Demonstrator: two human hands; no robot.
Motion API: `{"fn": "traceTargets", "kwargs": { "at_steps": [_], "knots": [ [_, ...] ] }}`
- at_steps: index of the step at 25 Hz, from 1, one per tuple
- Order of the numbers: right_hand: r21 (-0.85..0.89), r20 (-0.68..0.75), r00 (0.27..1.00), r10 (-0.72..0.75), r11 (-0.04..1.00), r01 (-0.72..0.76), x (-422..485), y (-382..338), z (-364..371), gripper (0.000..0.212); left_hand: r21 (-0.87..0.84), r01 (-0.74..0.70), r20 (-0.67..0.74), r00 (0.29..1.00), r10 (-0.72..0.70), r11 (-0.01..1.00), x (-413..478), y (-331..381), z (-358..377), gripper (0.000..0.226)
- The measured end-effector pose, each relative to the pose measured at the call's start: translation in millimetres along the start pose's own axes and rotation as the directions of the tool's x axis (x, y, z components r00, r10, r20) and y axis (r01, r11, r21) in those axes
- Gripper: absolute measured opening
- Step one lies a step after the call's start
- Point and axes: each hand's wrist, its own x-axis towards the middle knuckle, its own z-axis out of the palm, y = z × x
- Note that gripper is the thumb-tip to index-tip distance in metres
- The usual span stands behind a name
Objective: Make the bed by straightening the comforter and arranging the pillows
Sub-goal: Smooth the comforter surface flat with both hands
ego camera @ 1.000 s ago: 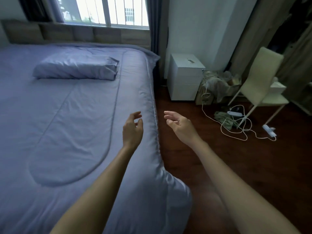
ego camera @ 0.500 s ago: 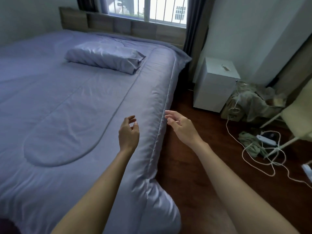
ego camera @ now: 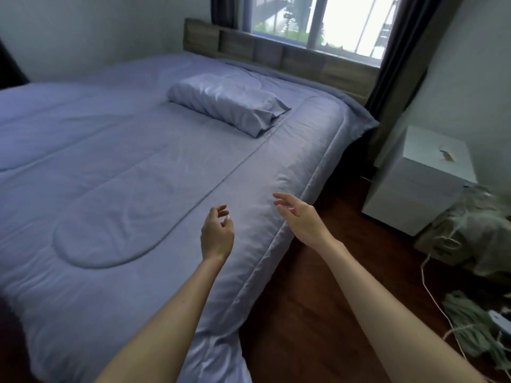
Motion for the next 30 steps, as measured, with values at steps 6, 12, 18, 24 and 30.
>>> {"fn": "traceTargets", "kwargs": {
  "at_steps": [6,12,18,24,30],
  "knots": [
    [-0.047,0.258,0.959,-0.117,0.99,0.133,89,29,-8,0.034,0.041,0.166,-0.228,0.962,-0.153,0.985,30,-12,18,0.028],
    [-0.1,0.52,0.836,-0.175,0.96,0.263,161,67,-3,0.036,0.059,0.372,-0.375,0.869,-0.325,0.926,13,-38,64,0.03],
    [-0.13,0.744,0.639,-0.194,0.897,0.423,212,83,91,0.037,0.151,0.57,-0.526,0.738,-0.423,0.808,44,-84,74,0.036],
    [-0.138,0.823,0.494,-0.279,0.746,0.651,261,126,200,0.049,0.403,0.742,-0.558,0.663,-0.499,0.536,106,-174,118,0.058],
    [-0.368,0.798,0.541,-0.265,0.496,0.786,341,222,174,0.054,0.486,0.753,-0.697,0.641,-0.323,0.445,105,-192,144,0.062]
  ]
}}
